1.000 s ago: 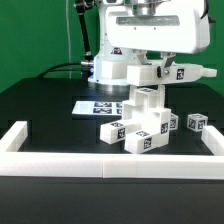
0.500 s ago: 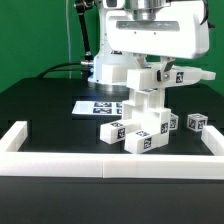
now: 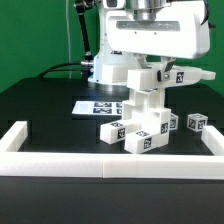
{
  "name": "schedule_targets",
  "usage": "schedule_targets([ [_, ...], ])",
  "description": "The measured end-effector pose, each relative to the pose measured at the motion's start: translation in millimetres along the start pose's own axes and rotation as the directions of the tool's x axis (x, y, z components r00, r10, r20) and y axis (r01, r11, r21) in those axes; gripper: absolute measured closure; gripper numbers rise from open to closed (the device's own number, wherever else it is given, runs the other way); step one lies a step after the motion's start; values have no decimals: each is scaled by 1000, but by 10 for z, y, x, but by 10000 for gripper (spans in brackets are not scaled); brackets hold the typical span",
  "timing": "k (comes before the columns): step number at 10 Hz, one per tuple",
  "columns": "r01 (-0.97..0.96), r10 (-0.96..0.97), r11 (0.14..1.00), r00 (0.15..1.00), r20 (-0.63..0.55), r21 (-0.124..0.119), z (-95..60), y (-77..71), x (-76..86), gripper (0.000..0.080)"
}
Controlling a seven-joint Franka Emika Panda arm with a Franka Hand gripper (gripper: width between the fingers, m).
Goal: Assemble chair
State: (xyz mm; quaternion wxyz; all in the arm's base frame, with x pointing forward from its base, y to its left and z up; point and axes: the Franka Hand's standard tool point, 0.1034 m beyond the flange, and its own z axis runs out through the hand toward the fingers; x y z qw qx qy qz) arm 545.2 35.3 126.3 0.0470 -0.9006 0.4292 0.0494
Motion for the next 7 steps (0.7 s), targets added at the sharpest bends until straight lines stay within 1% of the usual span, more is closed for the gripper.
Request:
schedule_targets([
  [7, 4, -4, 1000, 1000, 0, 2, -13, 8, -10, 509],
])
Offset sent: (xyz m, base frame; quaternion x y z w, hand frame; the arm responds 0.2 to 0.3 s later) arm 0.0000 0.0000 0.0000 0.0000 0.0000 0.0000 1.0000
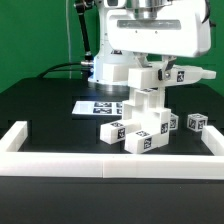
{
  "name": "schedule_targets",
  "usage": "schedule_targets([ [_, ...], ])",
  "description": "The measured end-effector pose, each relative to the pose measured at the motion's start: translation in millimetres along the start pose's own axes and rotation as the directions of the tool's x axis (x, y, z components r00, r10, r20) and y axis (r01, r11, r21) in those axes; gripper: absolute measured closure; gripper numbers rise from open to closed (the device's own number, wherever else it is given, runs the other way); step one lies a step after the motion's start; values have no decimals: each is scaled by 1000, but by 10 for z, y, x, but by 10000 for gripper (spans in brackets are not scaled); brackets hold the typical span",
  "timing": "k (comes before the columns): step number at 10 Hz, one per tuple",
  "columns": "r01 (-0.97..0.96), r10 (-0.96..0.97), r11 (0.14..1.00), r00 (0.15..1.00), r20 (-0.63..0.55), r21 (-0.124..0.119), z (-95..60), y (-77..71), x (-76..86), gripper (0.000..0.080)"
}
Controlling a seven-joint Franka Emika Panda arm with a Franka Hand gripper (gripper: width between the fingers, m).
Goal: Assemble chair
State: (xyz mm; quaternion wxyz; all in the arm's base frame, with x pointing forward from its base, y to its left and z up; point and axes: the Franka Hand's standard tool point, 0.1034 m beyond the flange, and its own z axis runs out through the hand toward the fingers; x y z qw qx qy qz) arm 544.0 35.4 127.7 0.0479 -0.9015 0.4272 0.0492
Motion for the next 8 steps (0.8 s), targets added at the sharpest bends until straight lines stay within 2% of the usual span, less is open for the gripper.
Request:
schedule_targets([
  [8, 9, -9, 1000, 1000, 1, -2, 9, 18, 1, 509],
])
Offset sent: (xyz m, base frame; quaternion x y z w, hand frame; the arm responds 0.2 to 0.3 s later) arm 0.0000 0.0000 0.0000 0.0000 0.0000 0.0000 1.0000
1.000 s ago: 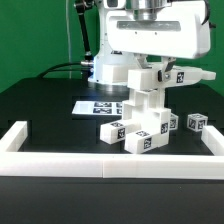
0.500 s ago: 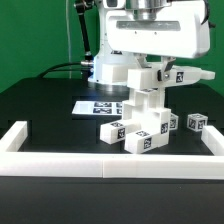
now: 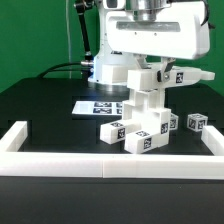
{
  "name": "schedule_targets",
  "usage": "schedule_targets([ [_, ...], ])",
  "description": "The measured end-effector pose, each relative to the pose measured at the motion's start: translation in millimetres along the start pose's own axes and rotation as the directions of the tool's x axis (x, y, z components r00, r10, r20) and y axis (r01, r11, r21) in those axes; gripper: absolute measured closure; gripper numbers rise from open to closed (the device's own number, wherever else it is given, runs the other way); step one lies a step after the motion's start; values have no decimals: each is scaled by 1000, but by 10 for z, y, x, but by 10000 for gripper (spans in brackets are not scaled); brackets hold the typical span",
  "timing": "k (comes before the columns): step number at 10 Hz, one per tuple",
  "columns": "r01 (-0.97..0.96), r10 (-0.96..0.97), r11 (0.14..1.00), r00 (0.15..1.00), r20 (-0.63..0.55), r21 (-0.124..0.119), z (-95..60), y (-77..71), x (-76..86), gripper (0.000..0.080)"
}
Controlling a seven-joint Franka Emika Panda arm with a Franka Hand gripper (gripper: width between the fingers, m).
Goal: Assemble chair
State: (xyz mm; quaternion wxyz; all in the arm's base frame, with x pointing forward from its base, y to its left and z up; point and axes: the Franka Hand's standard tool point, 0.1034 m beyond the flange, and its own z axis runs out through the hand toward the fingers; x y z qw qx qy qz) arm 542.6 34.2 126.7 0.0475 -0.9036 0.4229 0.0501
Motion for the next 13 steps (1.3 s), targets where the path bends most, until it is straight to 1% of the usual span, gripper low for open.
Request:
schedule_targets([
  [3, 10, -10, 1000, 1000, 2, -4, 21, -1, -26, 509],
  [13, 13, -13, 1000, 1000, -2, -3, 33, -30, -42, 509],
])
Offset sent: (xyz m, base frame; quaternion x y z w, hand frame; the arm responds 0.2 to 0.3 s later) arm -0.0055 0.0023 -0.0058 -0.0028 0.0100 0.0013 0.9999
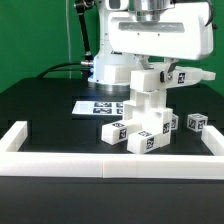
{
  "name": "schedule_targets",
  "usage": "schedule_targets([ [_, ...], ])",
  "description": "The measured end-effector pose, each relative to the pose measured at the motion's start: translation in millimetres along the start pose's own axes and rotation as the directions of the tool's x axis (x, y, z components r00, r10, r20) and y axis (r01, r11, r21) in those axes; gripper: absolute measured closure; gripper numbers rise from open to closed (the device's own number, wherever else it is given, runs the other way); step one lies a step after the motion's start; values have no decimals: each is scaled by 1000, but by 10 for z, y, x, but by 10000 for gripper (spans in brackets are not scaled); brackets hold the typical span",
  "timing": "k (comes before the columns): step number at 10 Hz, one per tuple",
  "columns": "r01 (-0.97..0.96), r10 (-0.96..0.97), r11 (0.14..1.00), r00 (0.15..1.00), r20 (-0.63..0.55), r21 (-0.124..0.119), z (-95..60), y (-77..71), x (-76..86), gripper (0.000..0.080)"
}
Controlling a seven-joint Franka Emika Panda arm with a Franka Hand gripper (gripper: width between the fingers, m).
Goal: Assemble chair
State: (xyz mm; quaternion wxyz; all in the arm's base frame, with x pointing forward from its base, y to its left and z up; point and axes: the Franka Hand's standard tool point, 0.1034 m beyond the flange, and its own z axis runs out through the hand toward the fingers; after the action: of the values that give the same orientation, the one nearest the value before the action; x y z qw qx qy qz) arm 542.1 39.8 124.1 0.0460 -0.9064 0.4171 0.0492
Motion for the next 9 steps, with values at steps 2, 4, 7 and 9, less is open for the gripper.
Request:
schedule_targets([
  [2, 21, -21, 1000, 1000, 2, -4, 12, -18, -76, 509],
  [4, 28, -28, 1000, 1000, 2, -5, 20, -42, -112, 509],
  [7, 29, -29, 1000, 1000, 2, -5, 21, -52, -123, 509],
  [9, 66, -66, 998, 998, 2, -5, 21, -58, -128, 509],
])
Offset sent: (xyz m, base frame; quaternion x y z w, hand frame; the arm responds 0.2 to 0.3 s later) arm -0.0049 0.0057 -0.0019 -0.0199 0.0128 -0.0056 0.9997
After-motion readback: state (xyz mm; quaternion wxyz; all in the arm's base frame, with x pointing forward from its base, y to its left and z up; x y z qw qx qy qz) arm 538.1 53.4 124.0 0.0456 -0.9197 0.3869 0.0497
